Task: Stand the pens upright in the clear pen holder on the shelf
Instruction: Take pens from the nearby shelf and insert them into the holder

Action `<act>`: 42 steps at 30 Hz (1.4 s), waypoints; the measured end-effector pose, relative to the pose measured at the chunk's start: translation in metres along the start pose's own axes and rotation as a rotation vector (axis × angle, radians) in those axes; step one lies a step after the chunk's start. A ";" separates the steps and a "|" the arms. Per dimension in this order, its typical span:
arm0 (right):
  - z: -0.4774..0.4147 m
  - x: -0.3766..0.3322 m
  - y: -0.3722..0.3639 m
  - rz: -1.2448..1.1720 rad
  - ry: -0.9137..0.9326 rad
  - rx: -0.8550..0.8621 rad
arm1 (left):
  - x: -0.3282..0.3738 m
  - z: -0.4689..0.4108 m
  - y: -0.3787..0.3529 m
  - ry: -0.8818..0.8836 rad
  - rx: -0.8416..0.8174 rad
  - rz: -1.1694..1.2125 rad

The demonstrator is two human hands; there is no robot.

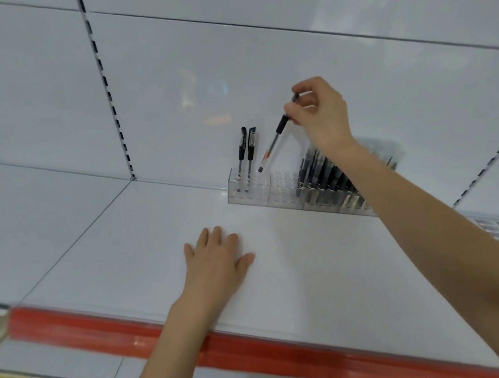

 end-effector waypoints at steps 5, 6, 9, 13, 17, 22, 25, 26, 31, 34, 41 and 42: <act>-0.012 0.007 -0.027 0.034 0.024 -0.043 | 0.000 0.001 0.000 0.002 0.004 -0.018; -0.012 0.008 -0.032 0.035 0.025 -0.057 | 0.000 0.001 -0.001 0.004 0.004 -0.018; -0.012 0.012 -0.042 0.069 0.033 -0.114 | 0.001 0.000 -0.002 0.009 -0.004 -0.028; -0.008 0.022 -0.060 0.144 0.031 -0.199 | 0.000 -0.001 -0.003 0.016 -0.007 -0.044; 0.003 0.034 -0.074 0.233 0.002 -0.246 | 0.000 -0.002 -0.002 0.019 -0.006 -0.041; 0.013 0.029 -0.073 0.292 0.009 -0.292 | 0.001 -0.001 0.001 0.012 0.007 -0.009; 0.027 0.026 -0.063 0.240 -0.016 -0.356 | 0.000 -0.001 0.002 0.017 -0.015 0.027; 0.031 0.022 -0.056 0.242 0.008 -0.355 | 0.000 -0.001 0.004 0.024 -0.025 0.040; 0.046 0.003 -0.032 0.423 0.152 -0.444 | -0.001 0.007 0.034 0.024 0.055 0.039; 0.061 -0.009 -0.052 0.397 0.182 -0.575 | -0.011 0.030 0.059 0.011 0.186 0.066; 0.129 -0.098 -0.166 0.210 0.490 -0.833 | -0.083 0.140 0.092 0.299 0.317 0.061; 0.143 -0.114 -0.183 0.189 0.552 -0.873 | -0.095 0.157 0.094 0.343 0.323 0.052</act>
Point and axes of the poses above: each hand's wrist, its own z-axis away from the middle knuckle, its own y-axis out of the back of the hand, x = y × z, the point moved 9 cm from there along -z, towards the middle knuckle, and after that the axes turned 2 degrees about z, right-handed, at the moved point
